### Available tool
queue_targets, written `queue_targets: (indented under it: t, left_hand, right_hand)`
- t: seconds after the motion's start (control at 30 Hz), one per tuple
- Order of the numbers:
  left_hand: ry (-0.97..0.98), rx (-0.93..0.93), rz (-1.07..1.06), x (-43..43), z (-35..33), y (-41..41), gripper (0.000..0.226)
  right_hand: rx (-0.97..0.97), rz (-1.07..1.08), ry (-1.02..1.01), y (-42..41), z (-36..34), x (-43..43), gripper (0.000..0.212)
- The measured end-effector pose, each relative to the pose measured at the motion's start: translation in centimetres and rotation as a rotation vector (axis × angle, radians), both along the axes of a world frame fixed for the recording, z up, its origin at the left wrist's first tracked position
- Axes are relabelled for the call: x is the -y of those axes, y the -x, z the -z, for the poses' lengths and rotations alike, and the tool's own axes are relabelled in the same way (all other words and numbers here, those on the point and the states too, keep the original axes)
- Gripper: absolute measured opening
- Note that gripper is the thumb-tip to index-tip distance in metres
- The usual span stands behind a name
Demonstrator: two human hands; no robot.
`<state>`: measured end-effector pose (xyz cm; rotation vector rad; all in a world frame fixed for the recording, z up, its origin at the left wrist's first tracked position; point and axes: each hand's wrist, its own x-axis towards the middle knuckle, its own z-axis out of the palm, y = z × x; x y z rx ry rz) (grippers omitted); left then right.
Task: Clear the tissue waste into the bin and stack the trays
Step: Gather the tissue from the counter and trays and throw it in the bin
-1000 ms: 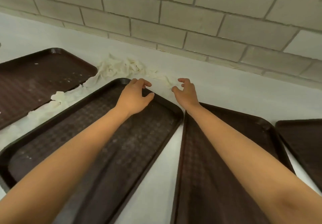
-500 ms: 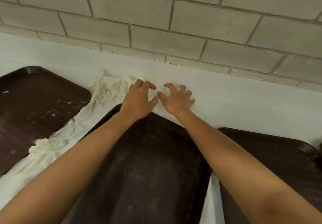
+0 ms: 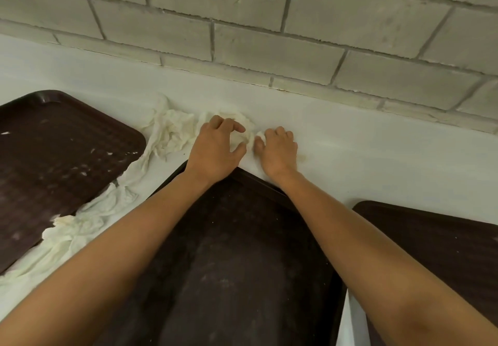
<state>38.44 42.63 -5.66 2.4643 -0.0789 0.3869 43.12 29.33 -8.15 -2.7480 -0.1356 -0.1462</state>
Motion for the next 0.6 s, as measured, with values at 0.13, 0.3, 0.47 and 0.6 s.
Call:
queue_targets:
  t: [0.13,0.3,0.47,0.6]
  left_hand:
    - [-0.050,0.073,-0.081,-0.7,-0.3,-0.2,0.034]
    - [-0.243,-0.007,-0.165,-1.0,-0.7,-1.0,0.055]
    - [-0.217,-0.047,-0.030,0.0,-0.7,-2.0,0.070]
    - [-0.337,-0.138,0.195,1.5,-0.5,-2.8,0.074]
  right_hand:
    - [0.083,-0.033,-0.251,0.3,-0.8,1.2,0.026]
    - [0.217,-0.008,-0.394,0.6,-1.5,1.8,0.024]
    - [0.250,0.028,-0.502,0.4,-2.0,2.3,0.047]
    - [0.204,0.015,-0.542,0.6,-1.8,2.9,0.046]
